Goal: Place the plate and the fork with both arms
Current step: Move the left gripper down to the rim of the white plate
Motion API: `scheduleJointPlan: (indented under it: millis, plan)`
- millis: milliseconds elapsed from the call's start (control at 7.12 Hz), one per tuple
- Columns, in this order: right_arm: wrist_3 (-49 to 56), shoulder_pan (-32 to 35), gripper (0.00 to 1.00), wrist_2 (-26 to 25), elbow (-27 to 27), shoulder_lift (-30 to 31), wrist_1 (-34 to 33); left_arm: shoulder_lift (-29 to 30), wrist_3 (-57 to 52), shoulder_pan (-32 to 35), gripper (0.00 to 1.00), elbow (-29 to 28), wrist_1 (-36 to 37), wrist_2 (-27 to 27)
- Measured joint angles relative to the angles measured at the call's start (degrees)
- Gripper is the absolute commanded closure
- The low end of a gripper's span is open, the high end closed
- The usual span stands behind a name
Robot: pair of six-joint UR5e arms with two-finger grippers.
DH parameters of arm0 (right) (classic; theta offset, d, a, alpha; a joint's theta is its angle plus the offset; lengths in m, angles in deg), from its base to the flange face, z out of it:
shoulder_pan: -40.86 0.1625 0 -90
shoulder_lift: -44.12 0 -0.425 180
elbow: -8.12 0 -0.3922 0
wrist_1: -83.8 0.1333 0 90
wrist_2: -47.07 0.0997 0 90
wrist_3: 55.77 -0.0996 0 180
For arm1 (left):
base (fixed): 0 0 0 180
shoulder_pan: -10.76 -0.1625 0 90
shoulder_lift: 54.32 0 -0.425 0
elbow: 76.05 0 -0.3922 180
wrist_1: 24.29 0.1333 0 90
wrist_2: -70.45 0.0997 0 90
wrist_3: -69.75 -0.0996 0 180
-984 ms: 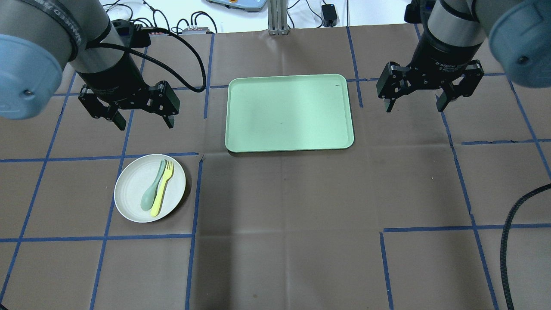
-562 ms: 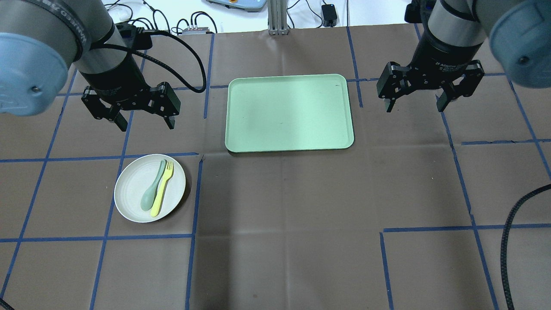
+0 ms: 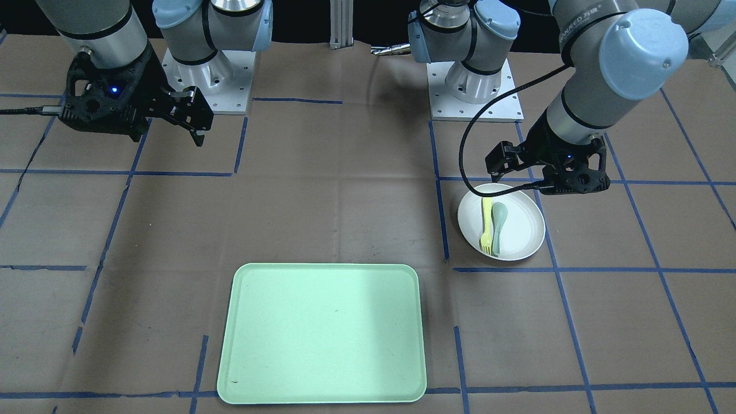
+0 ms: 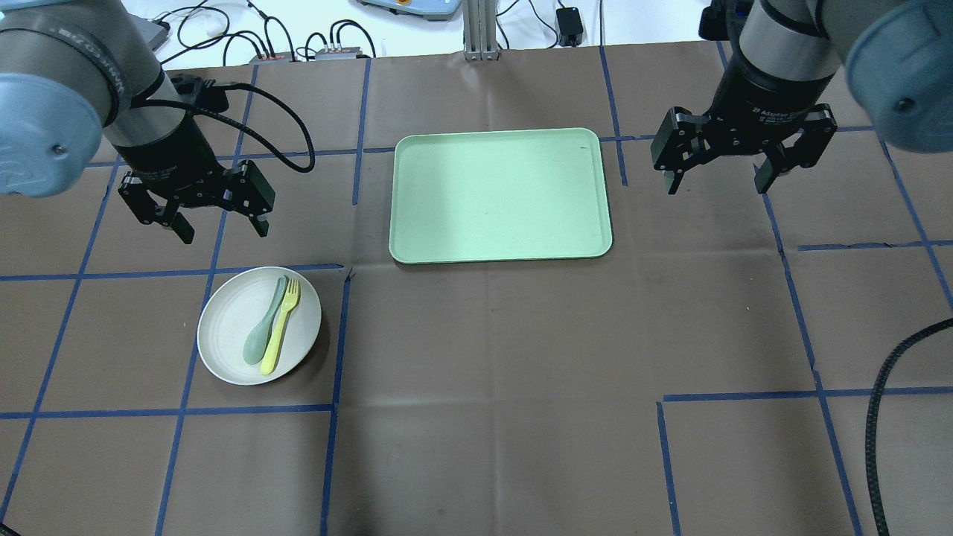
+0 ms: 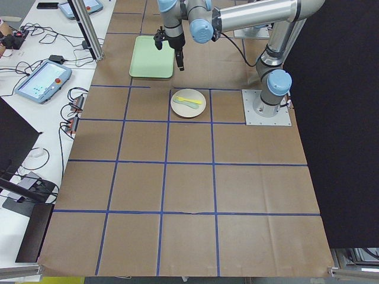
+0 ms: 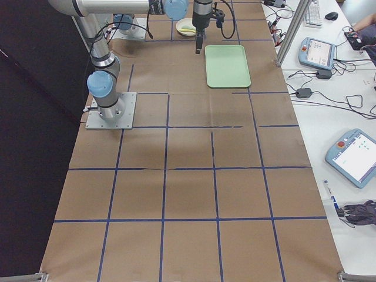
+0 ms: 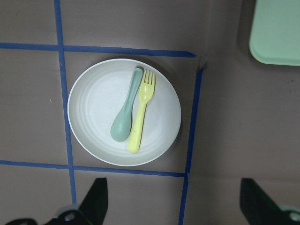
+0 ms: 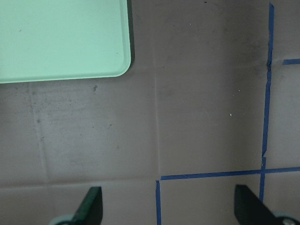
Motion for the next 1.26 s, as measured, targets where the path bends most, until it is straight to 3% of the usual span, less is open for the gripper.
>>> scheduleJointPlan:
  millis: [562,843,1265]
  plan:
    - [-0.04,0.00,0.00,0.00,0.06,0.17,0.06,1.03,-17.35,-8.31,0.00,11.97,17.57,-1.52]
    - [-0.05,0.00,0.00,0.00,0.15,0.40,0.09,5.86,-28.74,-10.88,0.00,15.36,27.83,-4.04]
    - [-0.01,0.00,0.00,0.00,0.17,0.45,0.01,10.48,-40.30,-14.60,0.00,15.79,29.97,-8.35]
